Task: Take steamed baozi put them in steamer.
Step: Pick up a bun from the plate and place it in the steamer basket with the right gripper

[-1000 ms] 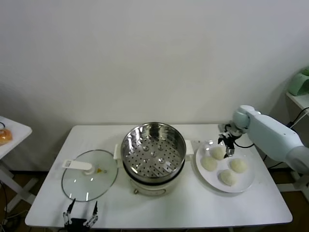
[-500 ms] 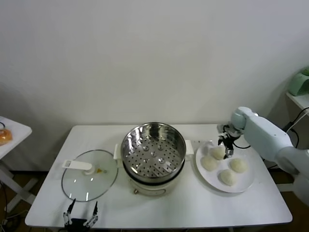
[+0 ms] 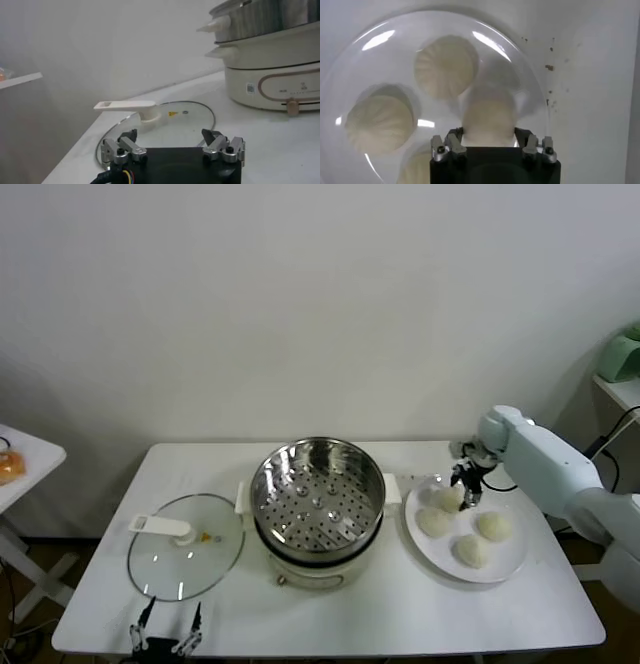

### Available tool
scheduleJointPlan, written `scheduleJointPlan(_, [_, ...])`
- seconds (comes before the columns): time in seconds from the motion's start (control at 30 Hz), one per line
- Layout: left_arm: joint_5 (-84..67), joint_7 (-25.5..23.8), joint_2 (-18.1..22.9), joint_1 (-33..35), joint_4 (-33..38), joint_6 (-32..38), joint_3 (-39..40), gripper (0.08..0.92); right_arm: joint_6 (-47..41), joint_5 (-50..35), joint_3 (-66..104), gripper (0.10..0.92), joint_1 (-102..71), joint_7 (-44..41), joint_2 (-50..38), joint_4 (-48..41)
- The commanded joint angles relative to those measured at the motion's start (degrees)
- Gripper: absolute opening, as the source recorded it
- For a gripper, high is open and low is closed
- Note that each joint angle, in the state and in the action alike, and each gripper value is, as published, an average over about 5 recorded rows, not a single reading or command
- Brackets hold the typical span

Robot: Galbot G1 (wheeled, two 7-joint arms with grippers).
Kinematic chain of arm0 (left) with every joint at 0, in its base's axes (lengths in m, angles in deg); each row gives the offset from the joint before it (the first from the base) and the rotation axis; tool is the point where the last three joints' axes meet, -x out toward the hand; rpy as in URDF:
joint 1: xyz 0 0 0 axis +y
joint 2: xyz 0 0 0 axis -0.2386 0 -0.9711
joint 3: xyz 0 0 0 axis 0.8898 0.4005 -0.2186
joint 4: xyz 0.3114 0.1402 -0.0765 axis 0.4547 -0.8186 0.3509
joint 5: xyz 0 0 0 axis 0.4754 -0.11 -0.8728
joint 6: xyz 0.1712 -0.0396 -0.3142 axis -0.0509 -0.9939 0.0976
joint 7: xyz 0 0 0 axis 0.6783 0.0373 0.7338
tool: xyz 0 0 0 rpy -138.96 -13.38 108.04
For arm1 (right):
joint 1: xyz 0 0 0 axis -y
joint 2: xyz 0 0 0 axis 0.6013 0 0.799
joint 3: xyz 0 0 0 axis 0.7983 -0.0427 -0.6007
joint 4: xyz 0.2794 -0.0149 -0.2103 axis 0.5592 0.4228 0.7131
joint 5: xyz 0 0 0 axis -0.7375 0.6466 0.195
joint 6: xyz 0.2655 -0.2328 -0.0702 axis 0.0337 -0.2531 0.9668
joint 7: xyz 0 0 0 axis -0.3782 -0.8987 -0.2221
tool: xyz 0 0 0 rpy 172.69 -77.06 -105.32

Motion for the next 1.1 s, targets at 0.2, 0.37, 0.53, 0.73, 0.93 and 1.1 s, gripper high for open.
scheduleJointPlan(0.2, [1.0, 0.1, 0.1, 0.8, 1.0, 0.2, -0.3, 0.823, 2.2, -11.1, -15.1, 0.704, 14.9, -1.0, -8.4, 16.8])
scheduleJointPlan(0.37, [1.0, 0.1, 0.1, 1.2, 2.0, 0.2, -0.5, 0.823, 4.8, -16.5, -21.7, 0.706, 23.6, -1.1, -9.4, 19.3])
scheduleJointPlan(0.53, [1.1, 0.3, 0.2, 1.3, 1.9, 0.3, -0.6, 0.823, 7.2, -21.9, -26.8, 0.705, 31.3, -0.9, -8.6, 24.3])
scheduleJointPlan(0.73, [1.2, 0.5, 0.3, 1.3, 1.7, 0.5, -0.5, 0.823, 10.9, -25.8, -32.0, 0.704, 38.0, 0.2, -5.0, 31.6])
scheduleJointPlan(0.93, [1.3, 0.6, 0.4, 1.1, 1.6, 0.4, -0.4, 0.823, 15.9, -25.8, -34.2, 0.704, 41.0, 1.7, 1.6, 36.0])
scheduleJointPlan(1.1, [1.3, 0.5, 0.5, 0.9, 1.4, 0.3, -0.4, 0.823, 21.3, -24.6, -35.0, 0.704, 40.6, 3.2, 9.2, 35.6])
